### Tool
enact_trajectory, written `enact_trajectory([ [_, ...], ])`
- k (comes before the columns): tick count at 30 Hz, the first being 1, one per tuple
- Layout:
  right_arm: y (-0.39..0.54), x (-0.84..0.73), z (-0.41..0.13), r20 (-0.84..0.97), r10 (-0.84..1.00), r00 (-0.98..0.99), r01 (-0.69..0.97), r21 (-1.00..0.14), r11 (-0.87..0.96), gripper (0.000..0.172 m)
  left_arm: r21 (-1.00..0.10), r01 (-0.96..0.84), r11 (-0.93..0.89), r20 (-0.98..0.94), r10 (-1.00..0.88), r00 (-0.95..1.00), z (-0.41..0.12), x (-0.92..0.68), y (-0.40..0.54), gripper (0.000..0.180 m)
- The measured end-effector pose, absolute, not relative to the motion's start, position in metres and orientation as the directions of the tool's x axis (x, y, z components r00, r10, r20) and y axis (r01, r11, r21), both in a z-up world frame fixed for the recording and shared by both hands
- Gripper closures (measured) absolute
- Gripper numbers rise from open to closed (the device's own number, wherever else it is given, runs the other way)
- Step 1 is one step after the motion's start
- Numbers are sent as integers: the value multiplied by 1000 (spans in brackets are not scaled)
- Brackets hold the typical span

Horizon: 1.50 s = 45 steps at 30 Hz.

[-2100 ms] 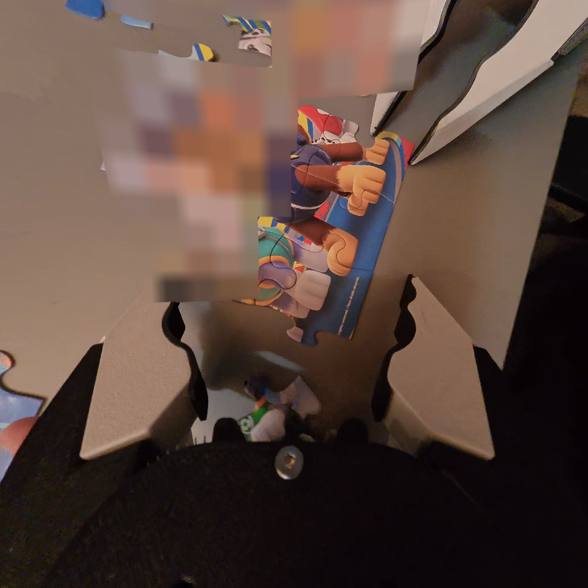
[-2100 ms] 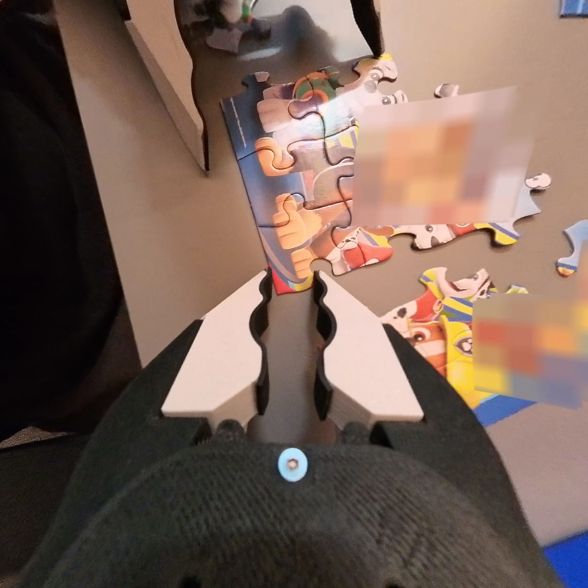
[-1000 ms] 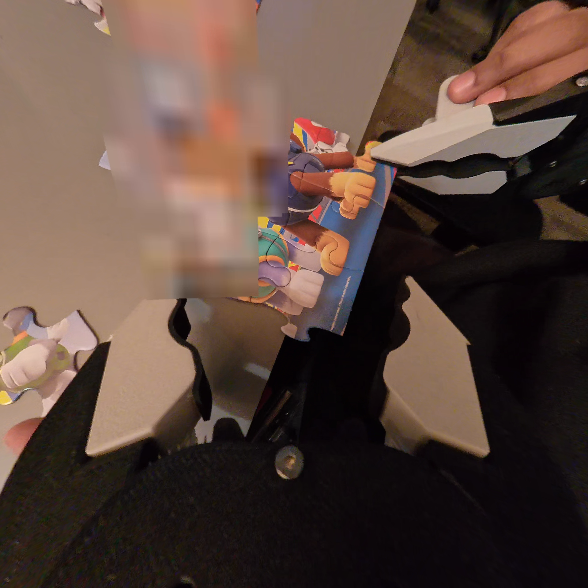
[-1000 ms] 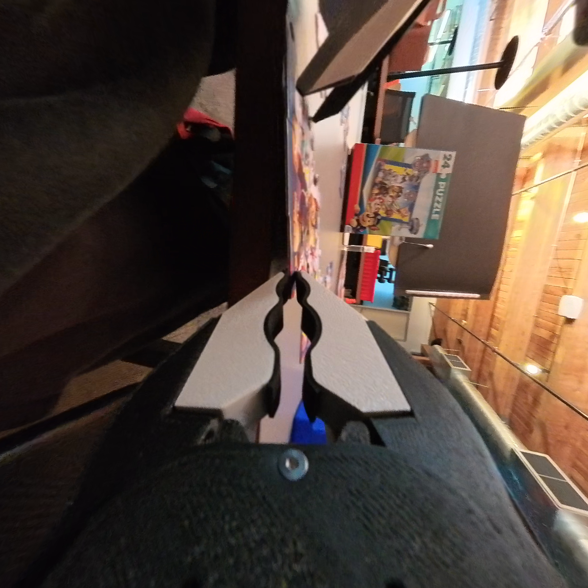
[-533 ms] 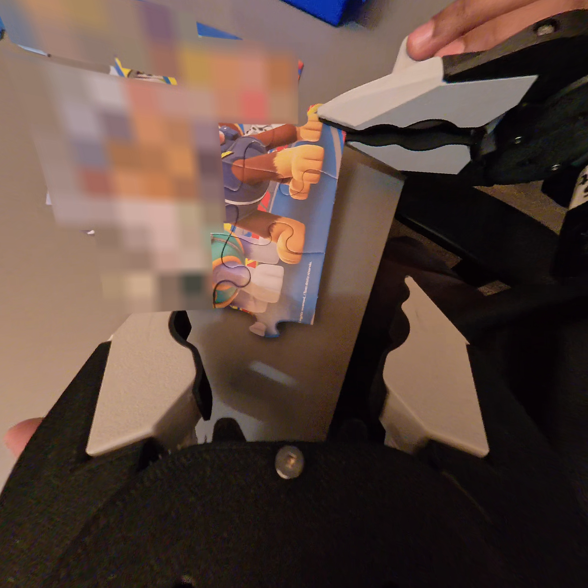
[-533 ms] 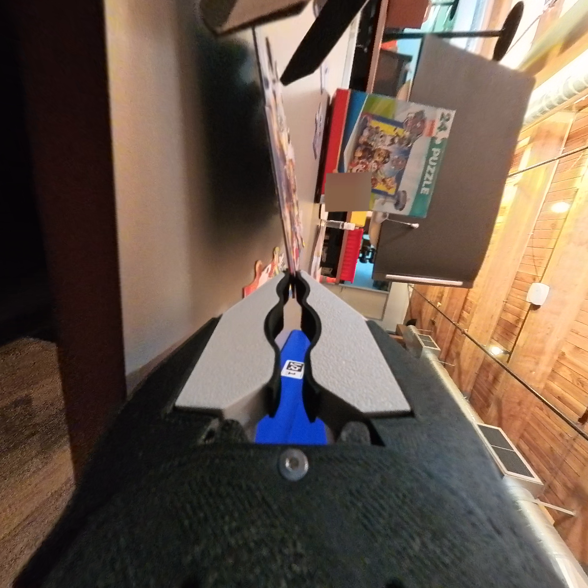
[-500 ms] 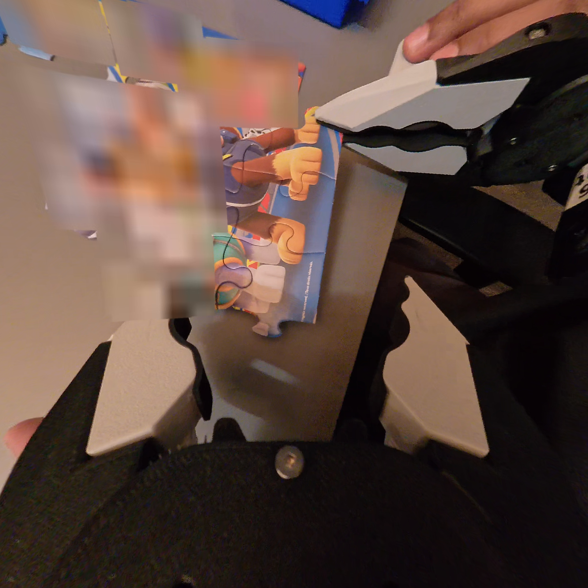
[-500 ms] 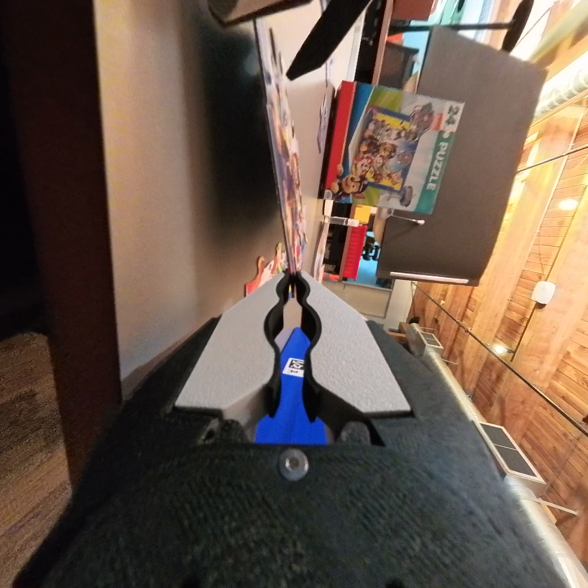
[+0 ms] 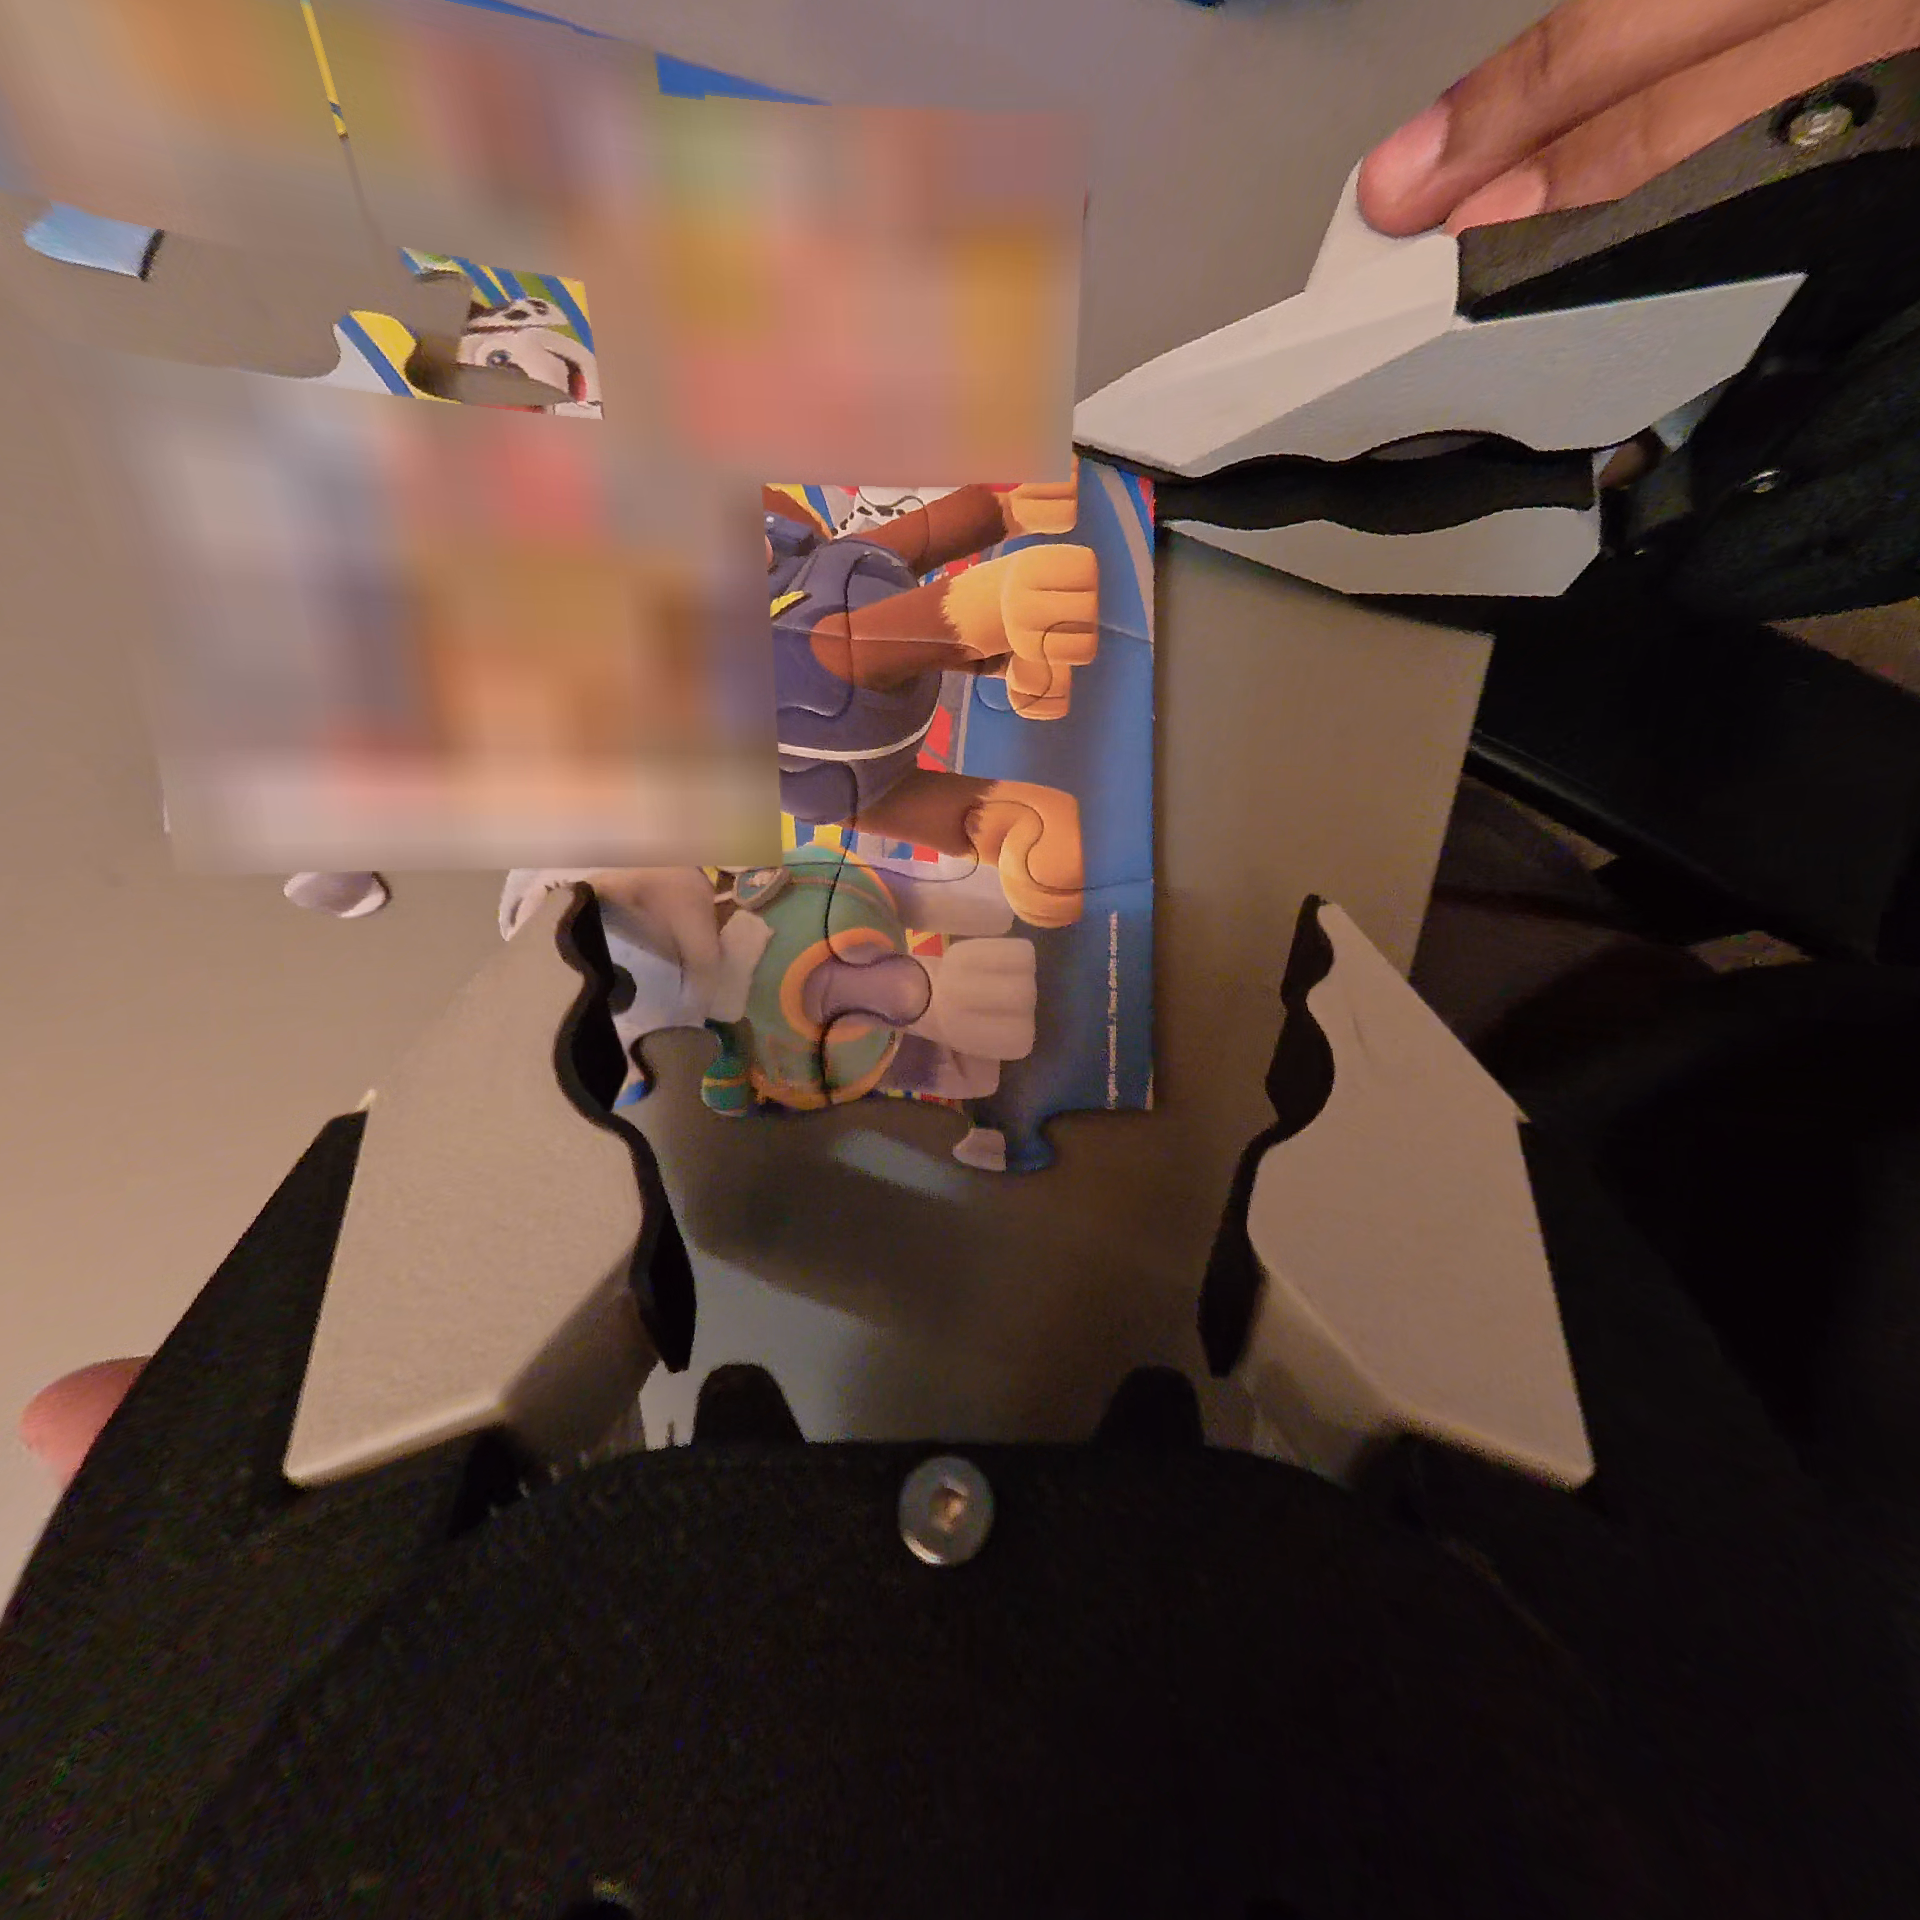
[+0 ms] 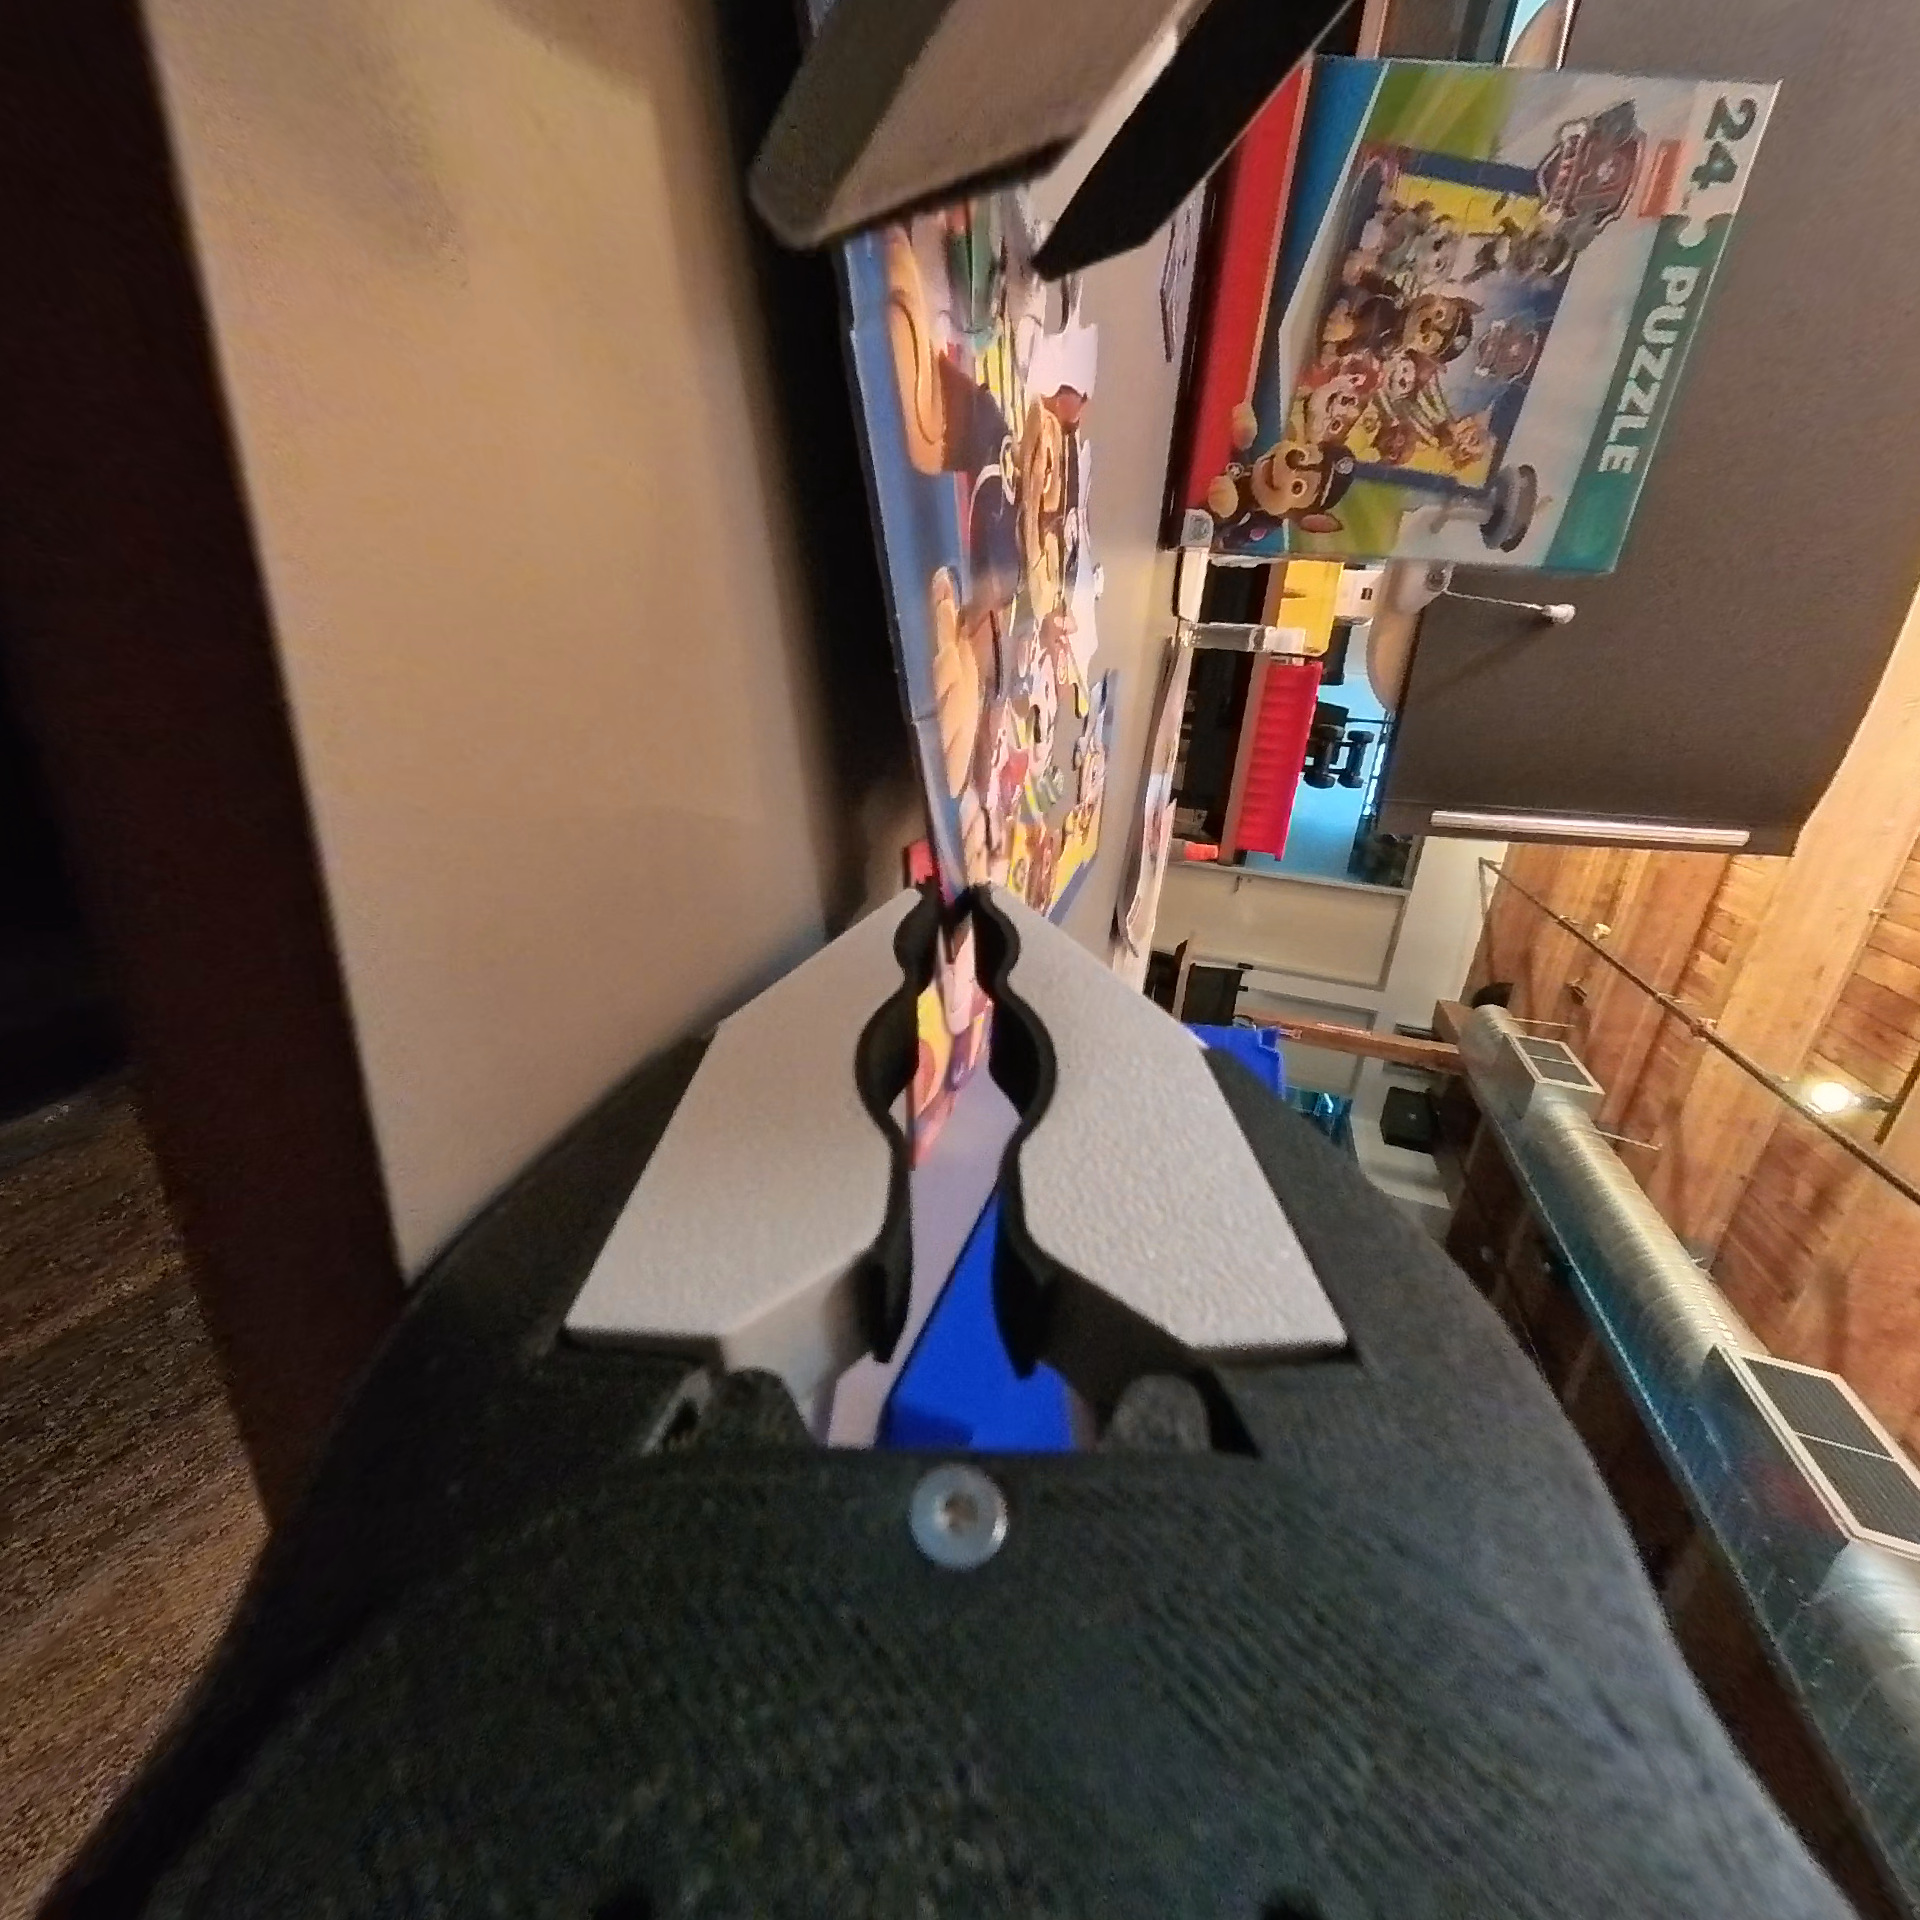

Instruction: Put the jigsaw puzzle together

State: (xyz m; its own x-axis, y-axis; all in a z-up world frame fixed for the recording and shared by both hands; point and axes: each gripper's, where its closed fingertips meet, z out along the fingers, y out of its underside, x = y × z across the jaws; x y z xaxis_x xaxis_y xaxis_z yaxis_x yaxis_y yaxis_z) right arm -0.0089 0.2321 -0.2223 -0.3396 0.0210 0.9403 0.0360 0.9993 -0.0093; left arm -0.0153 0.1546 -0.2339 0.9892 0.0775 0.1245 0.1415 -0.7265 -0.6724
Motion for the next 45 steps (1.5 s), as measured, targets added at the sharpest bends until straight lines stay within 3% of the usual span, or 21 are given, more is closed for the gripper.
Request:
enact_trajectory([
  [17, 229, -23, -227, 915, 48, -400, 45, -32, 998, 165, -645, 85, -760, -97, 192, 977, -236, -62, 154, 54],
  [30, 225, -24, -229, 903, 36, -427, 23, -29, 999, 167, -643, 108, -758, -58, 188, 980, -236, -60, 150, 57],
  [33, 226, -23, -226, 906, 47, -420, 20, -42, 999, 161, -637, 113, -762, -60, 196, 979, -239, -63, 148, 58],
  [40, 228, -8, -223, 861, 188, -473, 28, -199, 980, 152, -638, 138, -757, -40, 212, 976, -240, -66, 142, 58],
  [45, 233, -9, -221, 764, 406, -502, 87, -422, 902, 148, -642, 139, -754, -43, 217, 975, -240, -68, 143, 58],
])
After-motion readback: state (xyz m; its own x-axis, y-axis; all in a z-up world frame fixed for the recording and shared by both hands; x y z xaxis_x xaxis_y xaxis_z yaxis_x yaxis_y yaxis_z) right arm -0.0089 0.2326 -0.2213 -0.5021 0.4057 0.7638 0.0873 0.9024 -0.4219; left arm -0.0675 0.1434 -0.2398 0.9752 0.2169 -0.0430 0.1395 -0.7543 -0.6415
